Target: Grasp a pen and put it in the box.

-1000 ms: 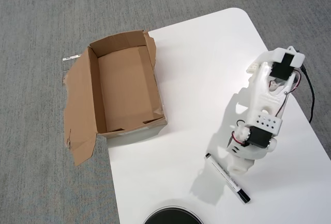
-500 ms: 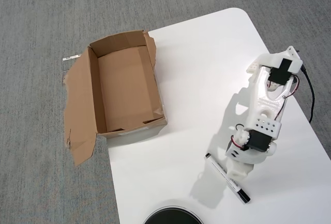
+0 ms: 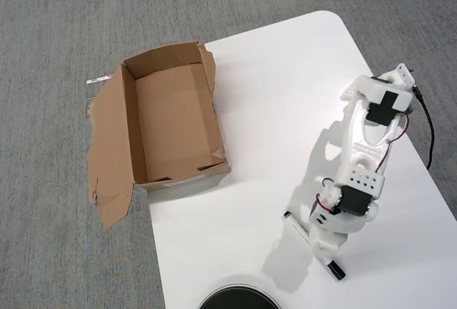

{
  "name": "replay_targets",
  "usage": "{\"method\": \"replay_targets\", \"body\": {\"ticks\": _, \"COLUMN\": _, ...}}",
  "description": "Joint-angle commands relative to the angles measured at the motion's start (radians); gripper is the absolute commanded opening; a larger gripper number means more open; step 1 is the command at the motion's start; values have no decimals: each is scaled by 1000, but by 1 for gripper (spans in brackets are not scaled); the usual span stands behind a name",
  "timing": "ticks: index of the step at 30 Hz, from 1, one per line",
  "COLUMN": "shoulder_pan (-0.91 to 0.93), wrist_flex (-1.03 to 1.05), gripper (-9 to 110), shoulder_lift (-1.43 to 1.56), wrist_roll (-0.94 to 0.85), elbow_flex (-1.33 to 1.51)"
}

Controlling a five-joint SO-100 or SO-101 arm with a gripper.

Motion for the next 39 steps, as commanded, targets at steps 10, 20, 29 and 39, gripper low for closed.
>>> {"method": "replay_targets", "body": {"ticks": 10, "shoulder_pan": -7, "wrist_flex": -167, "gripper": 19, "shoulder_lift": -75, "wrist_roll": -5, "elbow_flex": -51}}
{"method": "replay_targets", "body": {"ticks": 20, "shoulder_pan": -42, "wrist_flex": -169, "gripper": 19, "shoulder_lift": -118, "wrist_roll": -2, "elbow_flex": -50}}
{"method": "replay_targets", "body": {"ticks": 29, "shoulder_pan": -59, "wrist_flex": -169, "gripper": 19, "shoulder_lift": -81, "wrist_roll": -4, "elbow_flex": -54}}
{"method": "replay_targets", "body": {"ticks": 39, "shoulder_pan": -51, "wrist_flex": -153, "gripper": 19, "shoulder_lift": -31, "wrist_roll": -4, "elbow_flex": -50}}
